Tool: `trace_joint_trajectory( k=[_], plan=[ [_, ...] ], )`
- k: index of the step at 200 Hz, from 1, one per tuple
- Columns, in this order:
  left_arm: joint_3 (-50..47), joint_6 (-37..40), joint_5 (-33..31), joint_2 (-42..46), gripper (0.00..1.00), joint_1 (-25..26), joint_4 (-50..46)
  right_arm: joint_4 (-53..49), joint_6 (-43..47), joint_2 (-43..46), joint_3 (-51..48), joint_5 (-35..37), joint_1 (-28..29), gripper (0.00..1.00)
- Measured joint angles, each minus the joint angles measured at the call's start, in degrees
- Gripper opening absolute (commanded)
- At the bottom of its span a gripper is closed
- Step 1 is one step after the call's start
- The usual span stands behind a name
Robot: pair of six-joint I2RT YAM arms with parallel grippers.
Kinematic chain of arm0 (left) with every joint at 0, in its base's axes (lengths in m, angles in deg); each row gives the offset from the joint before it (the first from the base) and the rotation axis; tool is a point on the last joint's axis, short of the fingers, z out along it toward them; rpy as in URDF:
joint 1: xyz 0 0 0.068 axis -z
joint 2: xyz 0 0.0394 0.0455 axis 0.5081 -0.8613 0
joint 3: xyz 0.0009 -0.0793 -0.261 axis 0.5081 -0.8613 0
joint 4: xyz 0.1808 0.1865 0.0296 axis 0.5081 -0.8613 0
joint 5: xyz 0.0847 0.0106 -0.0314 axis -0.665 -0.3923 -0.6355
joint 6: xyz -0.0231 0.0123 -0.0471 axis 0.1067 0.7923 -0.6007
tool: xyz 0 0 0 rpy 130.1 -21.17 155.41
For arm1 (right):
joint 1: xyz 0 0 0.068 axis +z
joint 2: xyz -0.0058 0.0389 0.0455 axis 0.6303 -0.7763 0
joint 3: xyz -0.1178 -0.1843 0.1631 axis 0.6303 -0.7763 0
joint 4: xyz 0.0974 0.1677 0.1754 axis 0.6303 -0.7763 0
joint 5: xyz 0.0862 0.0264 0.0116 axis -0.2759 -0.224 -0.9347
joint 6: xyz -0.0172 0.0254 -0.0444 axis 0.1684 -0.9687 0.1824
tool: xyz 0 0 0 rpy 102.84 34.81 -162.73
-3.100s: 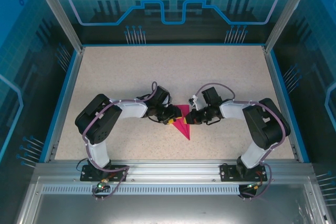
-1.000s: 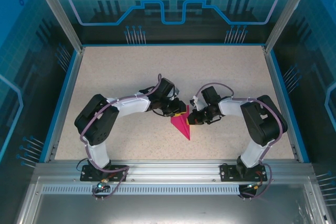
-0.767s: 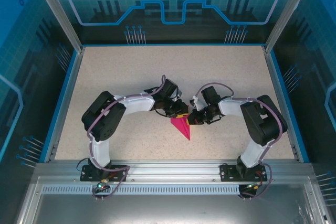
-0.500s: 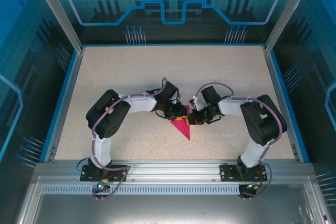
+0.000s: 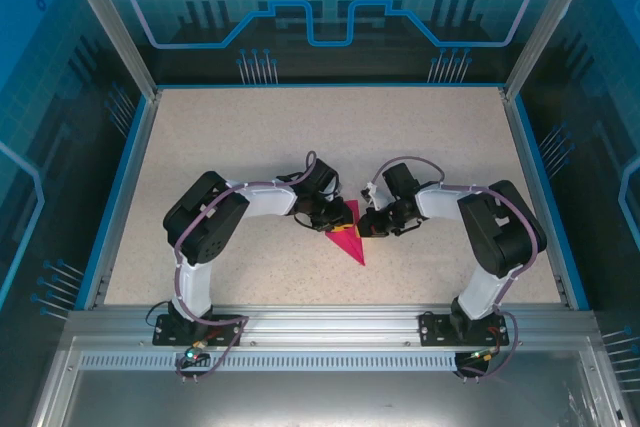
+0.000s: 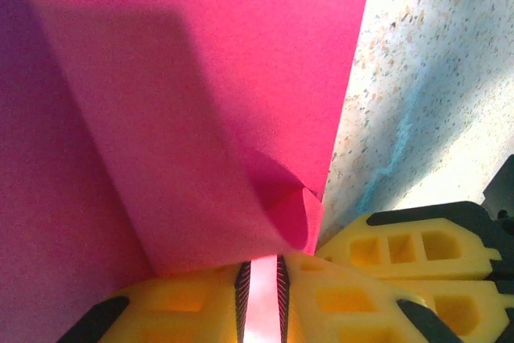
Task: Fold a paper plane with a square sheet of paper (fold left side to right side)
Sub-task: Fourth fold the wing at the center of the table.
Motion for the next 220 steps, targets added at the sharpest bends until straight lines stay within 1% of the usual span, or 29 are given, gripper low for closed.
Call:
trace_joint_trajectory(
  k=[29,44,60,78,92,112,157,191,220],
  plan=[
    [-0.59,0.0,-0.11,0.22,0.2,0.0,0.74,-1.53,-0.2,1.25,0.61,0.85,-0.02,0.25],
    [-0.72,0.0,-0.15,0.24,0.2,0.0,1.05,-2.71,-0.24,3.45,0.63,1.36,-0.02,0.29],
    [-0.74,0.0,-0.15,0.24,0.2,0.0,1.09,-4.24,-0.13,6.43,0.63,1.51,-0.02,0.29],
    [-0.74,0.0,-0.15,0.24,0.2,0.0,1.09,-5.53,0.0,8.94,0.63,0.98,-0.02,0.24],
    [-0.74,0.0,-0.15,0.24,0.2,0.0,1.09,-5.68,-0.13,10.23,0.5,-0.87,0.07,0.22],
    [-0.79,0.0,-0.17,0.24,0.2,0.0,1.11,-5.25,-0.44,10.71,-0.33,-4.09,0.9,0.21],
    [-0.79,0.0,-0.17,0.24,0.2,0.0,1.11,-5.22,-0.83,7.74,-1.14,-7.26,3.74,0.21],
    [-0.79,0.02,-0.17,0.24,0.2,0.0,1.11,-5.92,-0.81,4.11,-1.11,-7.1,5.27,0.21],
    [-0.79,0.02,-0.17,0.24,0.2,0.0,1.11,-7.3,-0.74,2.49,-1.09,-5.38,5.57,0.22]
  ],
)
